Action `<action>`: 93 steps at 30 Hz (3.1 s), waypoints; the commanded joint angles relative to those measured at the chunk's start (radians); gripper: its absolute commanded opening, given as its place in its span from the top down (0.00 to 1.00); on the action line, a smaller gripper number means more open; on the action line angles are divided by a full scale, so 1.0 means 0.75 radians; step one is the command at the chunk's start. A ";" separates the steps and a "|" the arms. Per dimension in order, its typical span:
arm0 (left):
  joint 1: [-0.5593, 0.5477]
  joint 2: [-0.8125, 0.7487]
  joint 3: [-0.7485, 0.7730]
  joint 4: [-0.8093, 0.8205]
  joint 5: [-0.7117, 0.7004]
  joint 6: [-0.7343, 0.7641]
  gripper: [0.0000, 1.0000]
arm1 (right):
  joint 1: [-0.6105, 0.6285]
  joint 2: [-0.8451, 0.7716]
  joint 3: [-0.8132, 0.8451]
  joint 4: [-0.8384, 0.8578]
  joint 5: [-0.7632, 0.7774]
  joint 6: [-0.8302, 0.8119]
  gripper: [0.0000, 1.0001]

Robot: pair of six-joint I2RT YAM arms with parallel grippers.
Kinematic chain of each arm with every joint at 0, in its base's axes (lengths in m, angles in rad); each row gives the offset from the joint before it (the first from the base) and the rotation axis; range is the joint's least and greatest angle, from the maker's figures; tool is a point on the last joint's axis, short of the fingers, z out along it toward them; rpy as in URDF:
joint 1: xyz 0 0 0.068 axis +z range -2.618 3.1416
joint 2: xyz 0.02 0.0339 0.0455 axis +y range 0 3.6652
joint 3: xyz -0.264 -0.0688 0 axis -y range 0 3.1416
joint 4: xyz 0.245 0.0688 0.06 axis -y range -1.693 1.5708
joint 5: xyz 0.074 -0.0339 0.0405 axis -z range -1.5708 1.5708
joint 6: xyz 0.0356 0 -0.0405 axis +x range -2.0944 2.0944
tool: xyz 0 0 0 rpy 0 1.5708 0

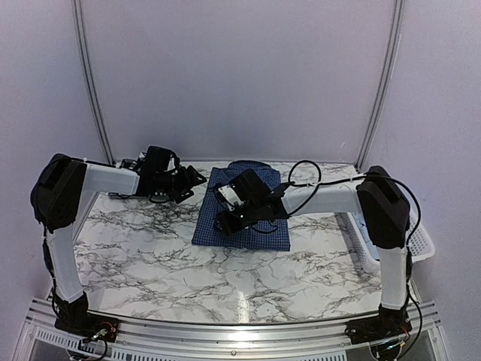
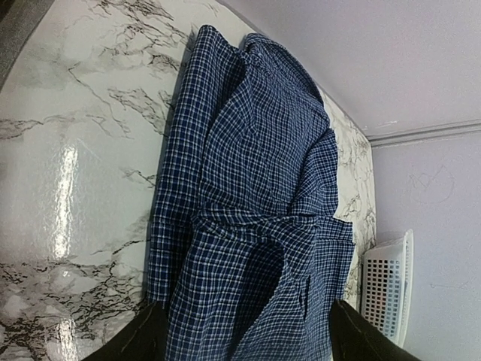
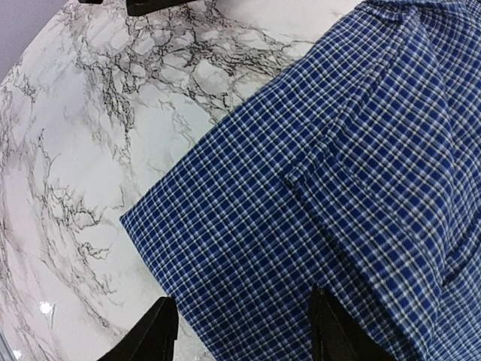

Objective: Fold and stack the long sleeve shirts
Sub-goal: Adjust the 2/3-rectangle-folded shirt at the center of the board, then smooth out the 2/3-rectangle-folded shirt at the center of the board.

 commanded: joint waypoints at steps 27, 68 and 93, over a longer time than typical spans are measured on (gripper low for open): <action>-0.003 -0.100 -0.071 -0.041 0.043 0.046 0.23 | -0.340 0.052 0.014 0.355 0.062 0.363 0.30; -0.063 0.288 0.287 -0.181 -0.005 0.298 0.92 | -0.283 0.316 0.429 0.076 0.105 0.151 0.70; -0.047 0.099 0.158 -0.251 -0.190 0.289 0.62 | -0.287 0.433 0.580 -0.042 0.156 0.118 0.43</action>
